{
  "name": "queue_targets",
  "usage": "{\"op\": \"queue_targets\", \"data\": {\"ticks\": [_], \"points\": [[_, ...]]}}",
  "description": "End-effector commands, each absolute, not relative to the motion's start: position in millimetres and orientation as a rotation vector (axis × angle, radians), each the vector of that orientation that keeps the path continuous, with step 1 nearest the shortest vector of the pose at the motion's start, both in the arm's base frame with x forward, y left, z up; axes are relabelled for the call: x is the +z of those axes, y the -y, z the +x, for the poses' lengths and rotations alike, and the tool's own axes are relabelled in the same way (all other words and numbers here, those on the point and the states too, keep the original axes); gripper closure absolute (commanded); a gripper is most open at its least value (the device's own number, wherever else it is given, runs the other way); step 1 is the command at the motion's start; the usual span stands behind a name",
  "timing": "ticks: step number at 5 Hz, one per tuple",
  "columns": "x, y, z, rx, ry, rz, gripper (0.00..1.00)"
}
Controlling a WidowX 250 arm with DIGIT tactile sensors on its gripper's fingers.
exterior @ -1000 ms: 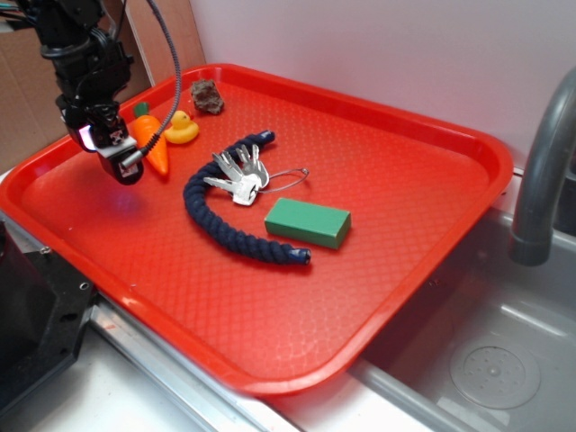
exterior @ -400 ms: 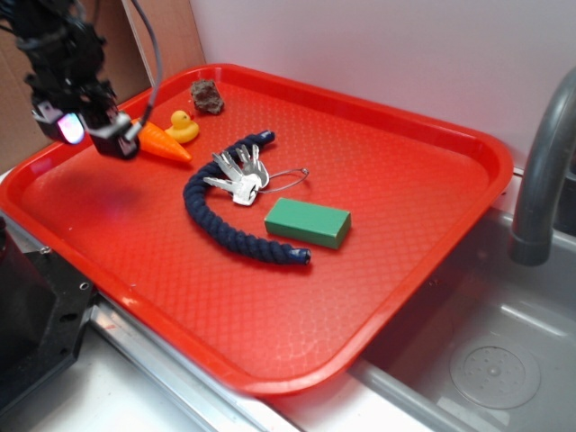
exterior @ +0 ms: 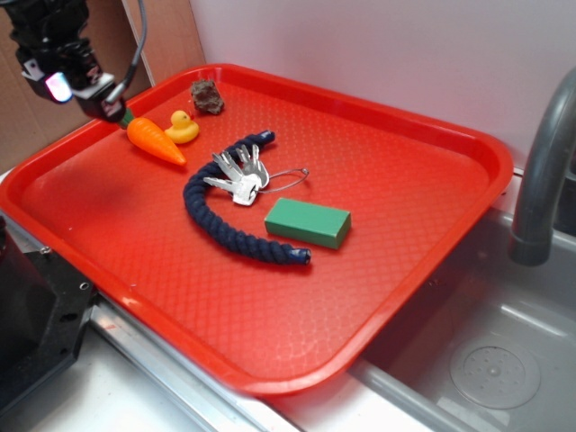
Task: Grab the carrot.
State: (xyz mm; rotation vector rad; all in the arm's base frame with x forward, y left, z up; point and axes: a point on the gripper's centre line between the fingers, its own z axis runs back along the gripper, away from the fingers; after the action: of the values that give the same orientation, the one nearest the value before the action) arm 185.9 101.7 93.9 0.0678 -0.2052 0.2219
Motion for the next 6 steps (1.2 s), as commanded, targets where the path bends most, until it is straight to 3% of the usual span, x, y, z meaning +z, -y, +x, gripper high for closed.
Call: {"op": "queue_targets", "data": {"ticks": [1, 4, 5, 6], "points": [[80.4, -88.8, 201.4, 0.593, 0.227, 0.032, 0.0], [27.6, -95.2, 219.2, 0.611, 0.126, 0.039, 0.0], [14.1, -96.4, 212.7, 0.617, 0.082, 0.018, 0.03], [10.3, -97.5, 198.9, 0.616, 0.071, -0.005, 1.0]]}}
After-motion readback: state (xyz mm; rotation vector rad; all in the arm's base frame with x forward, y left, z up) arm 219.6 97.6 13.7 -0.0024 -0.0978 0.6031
